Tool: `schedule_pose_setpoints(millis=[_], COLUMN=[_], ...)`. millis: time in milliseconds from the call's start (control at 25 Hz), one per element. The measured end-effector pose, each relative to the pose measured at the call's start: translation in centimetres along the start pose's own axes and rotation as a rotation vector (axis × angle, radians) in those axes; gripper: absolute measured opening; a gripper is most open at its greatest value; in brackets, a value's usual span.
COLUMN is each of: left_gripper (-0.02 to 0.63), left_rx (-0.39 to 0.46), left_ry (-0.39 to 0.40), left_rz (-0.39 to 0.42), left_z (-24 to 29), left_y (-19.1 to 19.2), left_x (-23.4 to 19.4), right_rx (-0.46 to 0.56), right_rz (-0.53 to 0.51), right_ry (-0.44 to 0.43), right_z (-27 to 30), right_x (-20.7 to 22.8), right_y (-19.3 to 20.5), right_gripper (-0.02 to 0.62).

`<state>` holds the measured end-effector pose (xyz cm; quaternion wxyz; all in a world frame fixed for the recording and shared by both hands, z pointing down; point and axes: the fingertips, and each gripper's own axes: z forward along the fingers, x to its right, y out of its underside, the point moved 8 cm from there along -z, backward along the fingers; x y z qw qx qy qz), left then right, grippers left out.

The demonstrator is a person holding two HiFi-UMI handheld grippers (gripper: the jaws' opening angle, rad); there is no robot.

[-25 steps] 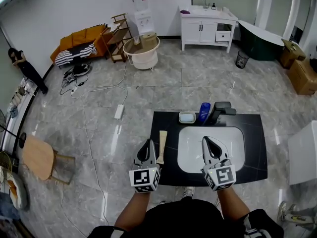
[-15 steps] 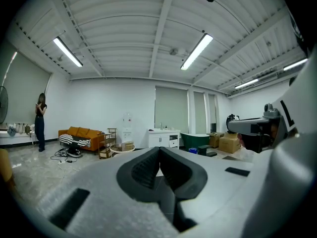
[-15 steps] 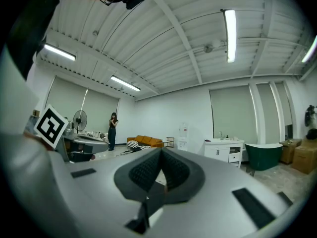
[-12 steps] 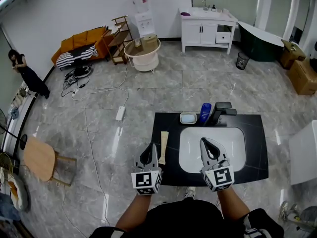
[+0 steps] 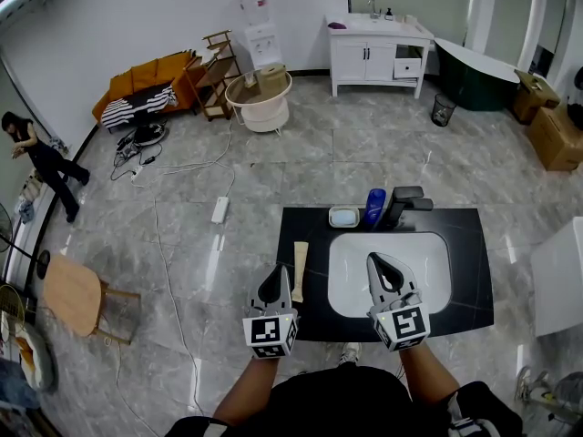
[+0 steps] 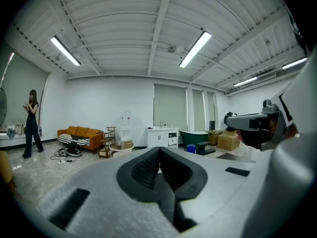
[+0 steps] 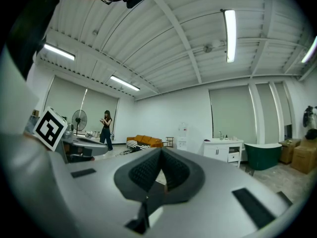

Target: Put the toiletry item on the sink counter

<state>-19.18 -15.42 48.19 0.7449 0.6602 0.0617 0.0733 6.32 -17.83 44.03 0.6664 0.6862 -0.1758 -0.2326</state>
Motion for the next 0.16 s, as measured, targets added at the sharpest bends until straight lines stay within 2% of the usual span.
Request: schedule_pose_setpoints(millis=[160], left_gripper=[0.012], left_rx=[-0.001], left_ry=[0.000], left_rz=[-0.003], left_z=[0.28], left_y=[0.08], left_x=[-0.29], right_rx=[0.001], right_rz=[-0.006], right_ry=[-0.003], right_z=[0.38], right_x=[0.01], right_y=[-0.04], right_gripper=[0.005])
